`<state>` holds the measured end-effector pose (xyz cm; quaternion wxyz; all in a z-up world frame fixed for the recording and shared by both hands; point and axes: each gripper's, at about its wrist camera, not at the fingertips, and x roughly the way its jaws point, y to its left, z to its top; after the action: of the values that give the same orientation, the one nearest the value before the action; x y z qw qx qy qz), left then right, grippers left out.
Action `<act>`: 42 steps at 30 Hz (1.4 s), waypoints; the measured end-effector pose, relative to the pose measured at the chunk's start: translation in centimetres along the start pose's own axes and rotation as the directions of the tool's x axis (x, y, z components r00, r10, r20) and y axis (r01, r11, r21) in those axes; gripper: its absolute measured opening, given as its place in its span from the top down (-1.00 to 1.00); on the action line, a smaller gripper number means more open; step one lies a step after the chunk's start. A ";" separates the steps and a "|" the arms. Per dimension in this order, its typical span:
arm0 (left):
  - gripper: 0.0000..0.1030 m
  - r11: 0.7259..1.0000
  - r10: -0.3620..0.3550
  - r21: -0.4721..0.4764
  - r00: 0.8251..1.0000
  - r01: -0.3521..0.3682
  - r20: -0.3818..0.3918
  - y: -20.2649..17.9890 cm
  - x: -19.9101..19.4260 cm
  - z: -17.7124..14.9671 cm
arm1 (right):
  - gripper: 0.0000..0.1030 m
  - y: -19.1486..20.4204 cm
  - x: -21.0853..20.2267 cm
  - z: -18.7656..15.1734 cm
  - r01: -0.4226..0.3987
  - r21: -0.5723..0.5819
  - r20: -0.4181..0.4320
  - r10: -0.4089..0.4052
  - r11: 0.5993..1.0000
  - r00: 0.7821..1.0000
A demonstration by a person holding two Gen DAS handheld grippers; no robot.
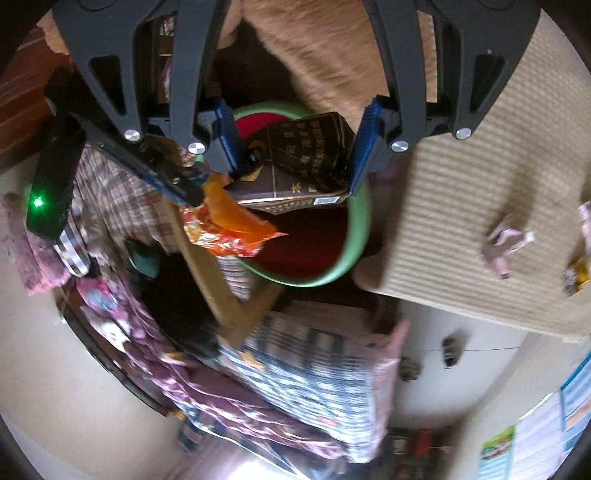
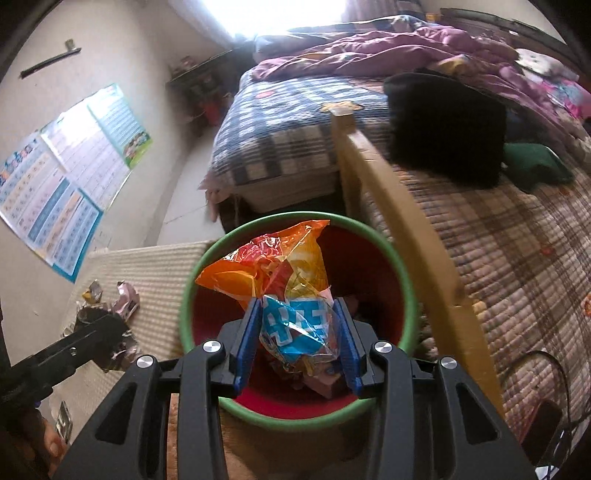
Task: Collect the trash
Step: 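Open both grippers to drop the wrapper and bag into the bin, then grasp the pink wrapper with the right gripper while the left returns over the table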
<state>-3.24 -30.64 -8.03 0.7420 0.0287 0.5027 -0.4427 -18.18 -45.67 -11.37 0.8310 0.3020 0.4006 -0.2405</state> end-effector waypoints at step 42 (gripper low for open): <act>-0.52 0.777 0.392 -0.545 0.920 -0.316 0.026 25.6 -13.7 -11.7 | 0.27 28.1 19.7 -2.8 -0.243 -0.223 -0.336 0.159 0.944 0.928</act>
<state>4.48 -0.78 -13.51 0.8235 -0.1138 0.5379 -0.1398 9.55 -27.11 -20.01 0.8095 0.2642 0.5222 -0.0474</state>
